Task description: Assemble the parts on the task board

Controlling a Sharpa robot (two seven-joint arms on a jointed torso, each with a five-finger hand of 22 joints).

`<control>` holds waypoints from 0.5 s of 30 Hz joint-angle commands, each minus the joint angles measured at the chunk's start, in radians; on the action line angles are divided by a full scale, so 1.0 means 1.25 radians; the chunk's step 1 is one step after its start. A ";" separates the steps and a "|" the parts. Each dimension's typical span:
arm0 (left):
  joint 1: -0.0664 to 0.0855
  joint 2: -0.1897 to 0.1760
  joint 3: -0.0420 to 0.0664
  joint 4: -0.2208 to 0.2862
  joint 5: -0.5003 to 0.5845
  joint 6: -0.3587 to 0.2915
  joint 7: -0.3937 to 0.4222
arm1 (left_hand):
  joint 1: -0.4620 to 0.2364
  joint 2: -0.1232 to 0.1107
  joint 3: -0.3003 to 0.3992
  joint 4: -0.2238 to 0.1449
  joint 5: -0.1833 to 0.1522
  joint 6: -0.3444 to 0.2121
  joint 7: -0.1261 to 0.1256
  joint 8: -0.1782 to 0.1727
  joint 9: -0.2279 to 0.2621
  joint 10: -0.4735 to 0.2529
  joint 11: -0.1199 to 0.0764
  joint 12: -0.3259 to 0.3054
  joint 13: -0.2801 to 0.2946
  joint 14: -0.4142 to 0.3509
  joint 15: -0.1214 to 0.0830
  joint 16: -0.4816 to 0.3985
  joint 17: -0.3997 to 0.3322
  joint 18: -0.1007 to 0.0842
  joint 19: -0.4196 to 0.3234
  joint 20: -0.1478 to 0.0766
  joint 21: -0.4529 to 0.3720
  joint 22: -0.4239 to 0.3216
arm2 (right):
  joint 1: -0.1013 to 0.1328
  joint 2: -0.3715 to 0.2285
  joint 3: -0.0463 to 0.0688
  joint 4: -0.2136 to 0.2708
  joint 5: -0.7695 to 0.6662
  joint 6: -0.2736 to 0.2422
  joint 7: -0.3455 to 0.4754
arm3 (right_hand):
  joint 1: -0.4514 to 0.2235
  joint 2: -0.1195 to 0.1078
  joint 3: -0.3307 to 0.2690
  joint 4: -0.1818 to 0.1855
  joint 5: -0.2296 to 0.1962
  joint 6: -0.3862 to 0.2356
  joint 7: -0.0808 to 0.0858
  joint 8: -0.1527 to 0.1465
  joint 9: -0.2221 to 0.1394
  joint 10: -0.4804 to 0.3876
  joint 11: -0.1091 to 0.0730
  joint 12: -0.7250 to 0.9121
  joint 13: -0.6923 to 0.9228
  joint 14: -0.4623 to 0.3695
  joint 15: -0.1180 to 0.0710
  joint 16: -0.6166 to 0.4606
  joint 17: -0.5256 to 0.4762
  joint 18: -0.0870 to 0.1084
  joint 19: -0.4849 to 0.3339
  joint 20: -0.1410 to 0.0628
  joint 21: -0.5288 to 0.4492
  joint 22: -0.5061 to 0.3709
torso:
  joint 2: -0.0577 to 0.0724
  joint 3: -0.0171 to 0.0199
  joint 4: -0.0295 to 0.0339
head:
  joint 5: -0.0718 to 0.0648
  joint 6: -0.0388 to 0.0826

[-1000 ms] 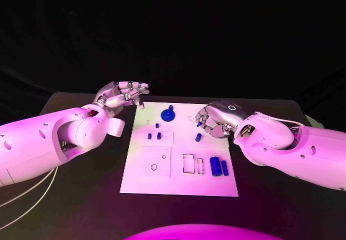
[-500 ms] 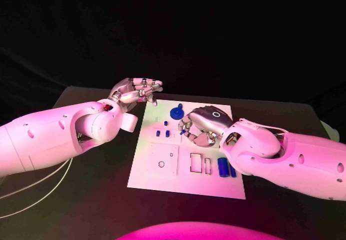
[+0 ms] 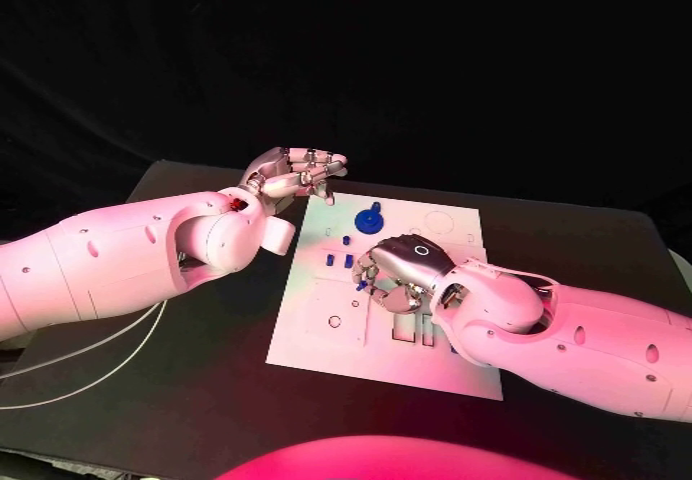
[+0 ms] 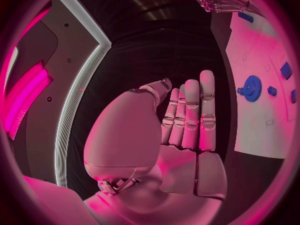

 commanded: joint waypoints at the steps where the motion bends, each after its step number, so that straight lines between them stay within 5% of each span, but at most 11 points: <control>1: 0.000 0.002 0.001 0.000 -0.001 0.015 0.005 | -0.001 -0.002 0.000 -0.005 -0.003 -0.004 -0.001 -0.001 -0.001 -0.006 -0.003 0.002 0.001 -0.007 0.001 -0.001 -0.001 0.004 -0.001 0.001 -0.004 -0.001 | -0.006 0.005 -0.001 -0.002 -0.007 0.027 0.010 | -0.010 0.003 -0.002 0.003 0.002 0.004 0.001 0.003 0.001 -0.001 -0.004 -0.004 0.001 0.044 -0.007 0.003 0.000 -0.013 0.006 0.001 0.003 0.004 | 0.001 0.0010 -0.0010 | 0.003 -0.003; 15: 0.000 0.003 0.001 -0.001 -0.001 0.019 0.003 | -0.002 -0.002 0.000 -0.005 -0.003 -0.004 -0.001 0.000 -0.001 -0.006 -0.002 0.003 0.001 -0.008 0.001 -0.001 -0.001 0.004 -0.001 0.002 -0.004 -0.001 | -0.022 0.013 -0.003 -0.001 -0.008 0.047 0.009 | -0.014 0.004 -0.005 0.007 0.000 0.003 0.001 0.004 0.002 -0.002 -0.004 -0.005 0.002 0.044 -0.007 0.003 0.000 -0.012 0.005 0.001 0.003 0.003 | 0.000 0.0007 -0.0011 | 0.007 -0.014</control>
